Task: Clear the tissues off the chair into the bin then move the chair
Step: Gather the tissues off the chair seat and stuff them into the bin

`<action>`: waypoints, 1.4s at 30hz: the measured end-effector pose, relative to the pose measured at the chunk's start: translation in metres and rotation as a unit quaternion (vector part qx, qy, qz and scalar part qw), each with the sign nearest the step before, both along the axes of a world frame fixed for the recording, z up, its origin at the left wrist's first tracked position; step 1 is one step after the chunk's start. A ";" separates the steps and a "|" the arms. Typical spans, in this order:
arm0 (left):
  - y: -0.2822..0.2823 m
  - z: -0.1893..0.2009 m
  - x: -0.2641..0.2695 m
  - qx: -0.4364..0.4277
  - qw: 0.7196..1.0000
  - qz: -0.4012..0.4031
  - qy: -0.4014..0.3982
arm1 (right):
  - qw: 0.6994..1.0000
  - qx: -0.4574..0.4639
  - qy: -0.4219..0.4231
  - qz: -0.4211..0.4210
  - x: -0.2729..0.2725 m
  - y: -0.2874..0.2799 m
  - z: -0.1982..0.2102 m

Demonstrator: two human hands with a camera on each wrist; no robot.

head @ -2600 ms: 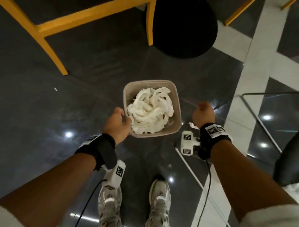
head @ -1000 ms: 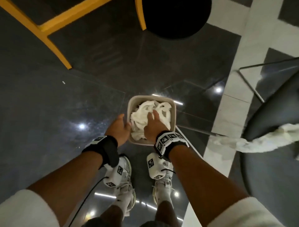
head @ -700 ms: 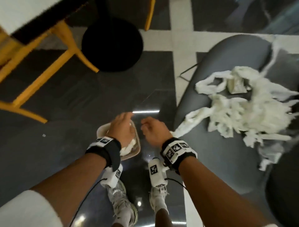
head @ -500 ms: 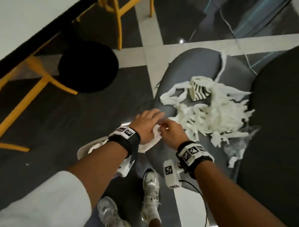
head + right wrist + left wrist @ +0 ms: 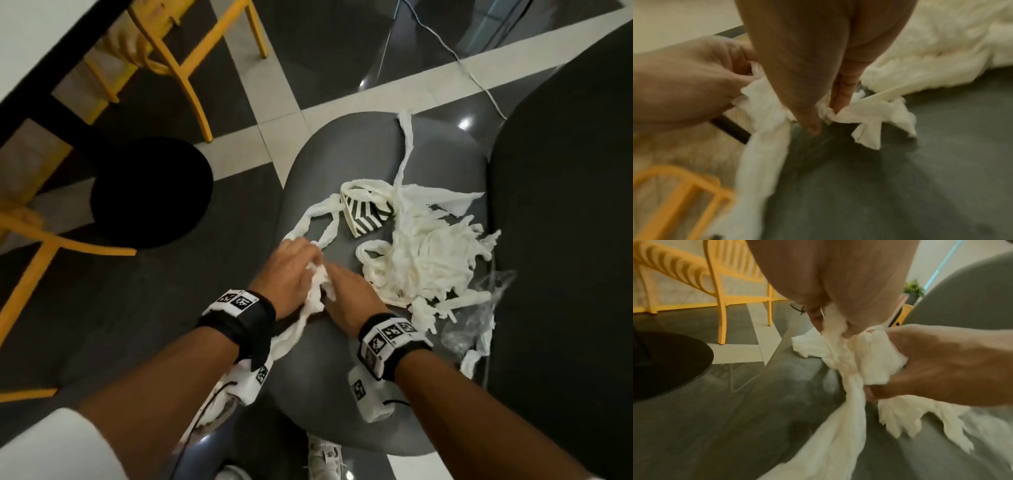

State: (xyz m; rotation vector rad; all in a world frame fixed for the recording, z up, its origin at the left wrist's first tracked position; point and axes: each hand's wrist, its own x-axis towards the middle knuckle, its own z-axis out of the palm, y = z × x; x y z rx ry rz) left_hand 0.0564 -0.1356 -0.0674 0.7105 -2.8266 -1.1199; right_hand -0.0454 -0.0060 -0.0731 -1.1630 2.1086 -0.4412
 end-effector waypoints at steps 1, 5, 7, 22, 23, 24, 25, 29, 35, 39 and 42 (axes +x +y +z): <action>0.000 0.001 -0.008 -0.010 0.999 0.036 -0.005 | 0.998 -0.014 -0.025 -0.052 -0.002 -0.005 0.001; -0.009 -0.001 -0.038 0.022 0.986 0.092 -0.137 | 0.978 -0.044 -0.065 -0.195 -0.032 -0.021 0.018; -0.011 -0.009 -0.047 0.049 0.977 0.091 -0.185 | 0.990 -0.032 -0.021 -0.137 -0.054 -0.029 0.021; -0.002 -0.034 -0.048 0.108 0.969 0.183 -0.128 | 0.918 0.114 0.377 0.054 -0.123 -0.059 -0.017; -0.002 -0.034 -0.048 0.118 0.967 0.188 -0.121 | 0.915 0.106 0.384 0.063 -0.125 -0.058 -0.017; -0.003 -0.033 -0.048 0.124 0.966 0.195 -0.115 | 0.914 0.098 0.389 0.067 -0.127 -0.058 -0.017; -0.003 -0.033 -0.047 0.127 0.964 0.202 -0.115 | 0.912 0.088 0.396 0.068 -0.128 -0.058 -0.016; -0.002 -0.035 -0.045 0.132 0.964 0.206 -0.109 | 0.909 0.084 0.400 0.080 -0.133 -0.064 -0.012; -0.004 -0.033 -0.041 0.145 0.959 0.221 -0.104 | 0.949 0.142 0.266 0.086 -0.140 -0.088 -0.003; -0.006 -0.019 -0.038 0.238 0.916 0.324 -0.020 | 0.963 0.030 0.245 0.105 -0.106 -0.084 0.018; -0.006 0.001 -0.031 0.335 0.835 0.430 0.072 | 0.982 -0.025 0.161 0.100 -0.054 -0.084 0.040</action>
